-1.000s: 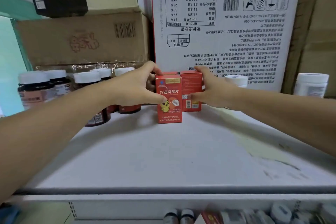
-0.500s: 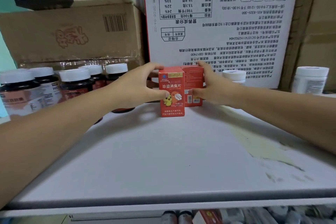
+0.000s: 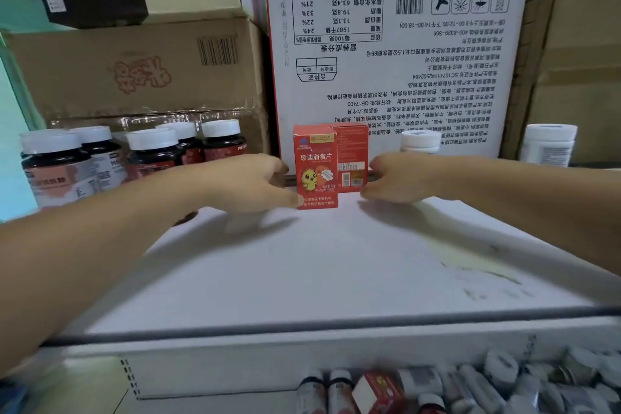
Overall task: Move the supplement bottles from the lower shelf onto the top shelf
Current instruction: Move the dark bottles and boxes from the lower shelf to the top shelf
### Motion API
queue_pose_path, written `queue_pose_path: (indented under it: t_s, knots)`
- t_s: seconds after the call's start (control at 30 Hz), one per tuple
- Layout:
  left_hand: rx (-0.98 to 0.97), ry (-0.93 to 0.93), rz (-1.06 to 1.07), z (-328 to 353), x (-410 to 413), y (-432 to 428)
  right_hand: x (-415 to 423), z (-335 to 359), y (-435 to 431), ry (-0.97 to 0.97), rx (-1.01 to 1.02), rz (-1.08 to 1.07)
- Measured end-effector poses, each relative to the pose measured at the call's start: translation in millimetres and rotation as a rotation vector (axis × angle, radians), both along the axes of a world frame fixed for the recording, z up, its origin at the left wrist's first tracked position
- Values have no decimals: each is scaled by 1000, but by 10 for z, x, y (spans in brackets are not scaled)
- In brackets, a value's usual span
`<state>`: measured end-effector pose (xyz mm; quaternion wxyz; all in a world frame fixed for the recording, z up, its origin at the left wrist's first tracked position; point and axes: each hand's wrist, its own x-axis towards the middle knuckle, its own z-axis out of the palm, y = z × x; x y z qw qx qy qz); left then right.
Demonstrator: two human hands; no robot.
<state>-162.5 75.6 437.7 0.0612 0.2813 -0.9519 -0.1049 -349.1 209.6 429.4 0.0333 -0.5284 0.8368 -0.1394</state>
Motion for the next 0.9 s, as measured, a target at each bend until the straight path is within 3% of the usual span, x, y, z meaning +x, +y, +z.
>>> queue_pose_path:
  t_s: [0.1, 0.23, 0.5, 0.6, 0.73, 0.9]
  knots:
    - [-95, -110, -1, 15, 205, 216, 105, 23, 245, 65, -3, -21]
    - [-137, -63, -13, 33, 497, 486, 402, 52, 662, 182, -36, 25]
    - [-235, 75, -126, -146, 1235, 996, 1029, -178, 1571, 215, -203, -39]
    - [-357, 147, -139, -305, 1513, 1141, 1272, -366, 1893, 258, -266, -76]
    - [-652, 261, -157, -608, 1809, 1312, 1570, -684, 2221, 225, -292, -133]
    - [-598, 302, -190, -1243, 2005, 1386, 1726, -1324, 2335, 132, -263, -209]
